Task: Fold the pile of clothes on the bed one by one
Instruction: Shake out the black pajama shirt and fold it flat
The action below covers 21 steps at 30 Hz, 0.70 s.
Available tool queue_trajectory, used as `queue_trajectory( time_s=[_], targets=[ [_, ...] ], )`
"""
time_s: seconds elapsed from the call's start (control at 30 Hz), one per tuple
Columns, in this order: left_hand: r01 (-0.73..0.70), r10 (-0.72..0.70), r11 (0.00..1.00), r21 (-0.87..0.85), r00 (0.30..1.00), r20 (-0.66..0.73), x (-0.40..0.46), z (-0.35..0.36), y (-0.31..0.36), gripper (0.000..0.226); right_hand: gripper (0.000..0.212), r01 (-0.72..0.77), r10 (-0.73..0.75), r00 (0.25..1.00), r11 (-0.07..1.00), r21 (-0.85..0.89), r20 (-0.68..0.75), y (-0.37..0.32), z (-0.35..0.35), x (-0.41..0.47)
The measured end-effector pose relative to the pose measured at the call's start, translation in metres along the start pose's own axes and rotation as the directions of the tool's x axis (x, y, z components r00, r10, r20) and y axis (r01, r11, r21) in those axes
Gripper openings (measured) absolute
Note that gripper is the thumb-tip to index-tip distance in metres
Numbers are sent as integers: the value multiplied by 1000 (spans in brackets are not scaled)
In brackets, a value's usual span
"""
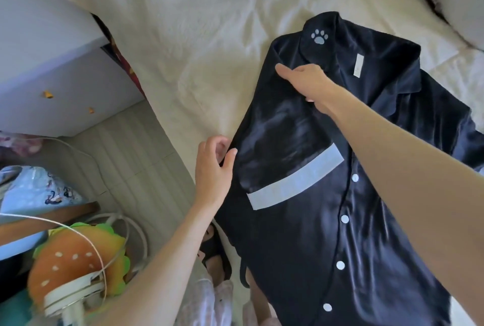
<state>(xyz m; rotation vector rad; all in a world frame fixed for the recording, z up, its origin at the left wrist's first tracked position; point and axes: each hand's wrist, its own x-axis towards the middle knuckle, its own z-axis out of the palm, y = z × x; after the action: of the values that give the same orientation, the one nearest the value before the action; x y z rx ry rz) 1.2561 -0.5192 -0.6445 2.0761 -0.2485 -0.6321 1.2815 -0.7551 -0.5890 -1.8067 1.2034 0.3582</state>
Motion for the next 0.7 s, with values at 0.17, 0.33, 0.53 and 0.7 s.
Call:
queue_trajectory(
  time_s=[0.17, 0.33, 0.53, 0.7],
  targets=[
    [202, -199, 979, 10, 951, 236, 1, -6, -13, 35, 45, -133, 133, 991, 974, 183, 13, -16, -3, 17],
    [220, -245, 969, 113, 917, 314, 1, -8, -19, 26, 43, -138, 133, 990, 947, 292, 36, -30, 7, 20],
    [271, -234, 956, -117, 938, 257, 3, -20, -20, 38, 32, -9, 38, 995, 949, 314, -87, -44, 21, 32],
    [108, -101, 991, -79, 991, 84, -1, -23, -18, 25, 10, 74, -19, 978, 963, 258, -210, -37, 22, 38]
  ],
)
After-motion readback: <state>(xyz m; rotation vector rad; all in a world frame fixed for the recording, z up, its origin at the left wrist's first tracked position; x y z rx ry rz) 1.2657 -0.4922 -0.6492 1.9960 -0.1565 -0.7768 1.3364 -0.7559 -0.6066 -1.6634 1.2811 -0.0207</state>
